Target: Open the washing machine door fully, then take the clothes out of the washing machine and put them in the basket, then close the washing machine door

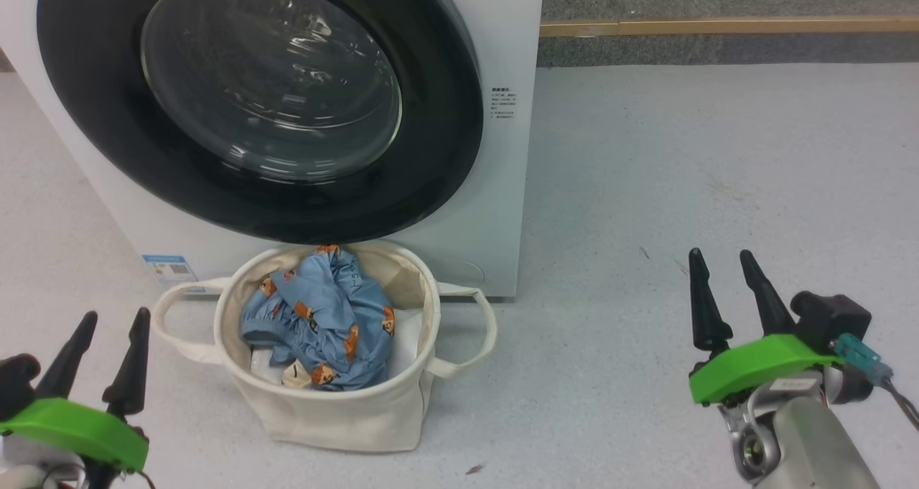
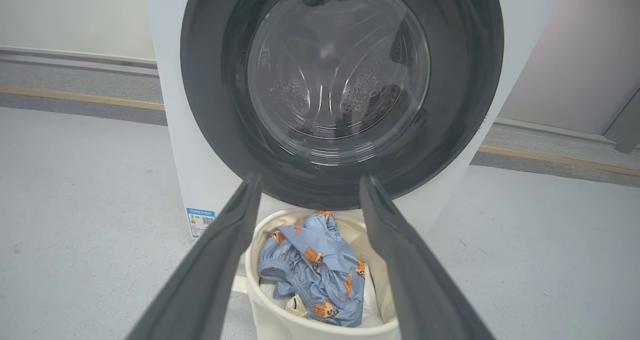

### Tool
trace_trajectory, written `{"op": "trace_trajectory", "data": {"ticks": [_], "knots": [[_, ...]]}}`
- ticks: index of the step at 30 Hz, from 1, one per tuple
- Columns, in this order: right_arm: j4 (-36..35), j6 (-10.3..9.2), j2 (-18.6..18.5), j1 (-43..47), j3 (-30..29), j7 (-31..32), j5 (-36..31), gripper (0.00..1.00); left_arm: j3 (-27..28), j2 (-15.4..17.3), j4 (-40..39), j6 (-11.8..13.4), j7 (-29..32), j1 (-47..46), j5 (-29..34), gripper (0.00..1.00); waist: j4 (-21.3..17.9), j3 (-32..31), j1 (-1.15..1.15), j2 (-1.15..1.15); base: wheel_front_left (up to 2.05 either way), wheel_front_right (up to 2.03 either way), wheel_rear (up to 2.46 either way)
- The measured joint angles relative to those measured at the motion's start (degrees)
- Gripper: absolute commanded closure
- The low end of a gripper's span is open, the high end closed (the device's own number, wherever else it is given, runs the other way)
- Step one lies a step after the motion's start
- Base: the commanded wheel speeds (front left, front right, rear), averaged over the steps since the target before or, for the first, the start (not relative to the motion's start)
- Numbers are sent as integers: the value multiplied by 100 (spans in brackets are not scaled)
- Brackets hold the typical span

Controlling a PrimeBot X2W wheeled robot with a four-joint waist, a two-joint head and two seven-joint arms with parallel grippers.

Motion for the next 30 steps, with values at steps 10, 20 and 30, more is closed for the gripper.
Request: {"op": "trace_trajectory", "data": {"ticks": [10,20,30], "knots": [[554,1,34,651,-19,105,188,100,-232,-583,323,9,76,695,-114,100,26,5,1,0,0,0,0],[405,1,41,626,-55,242,809,100,-47,-734,201,9,235,664,-511,100,84,23,2,0,0,0,0],[266,1,43,637,-108,401,1428,100,135,-915,87,9,404,669,-912,100,142,40,1,0,0,0,0]]}}
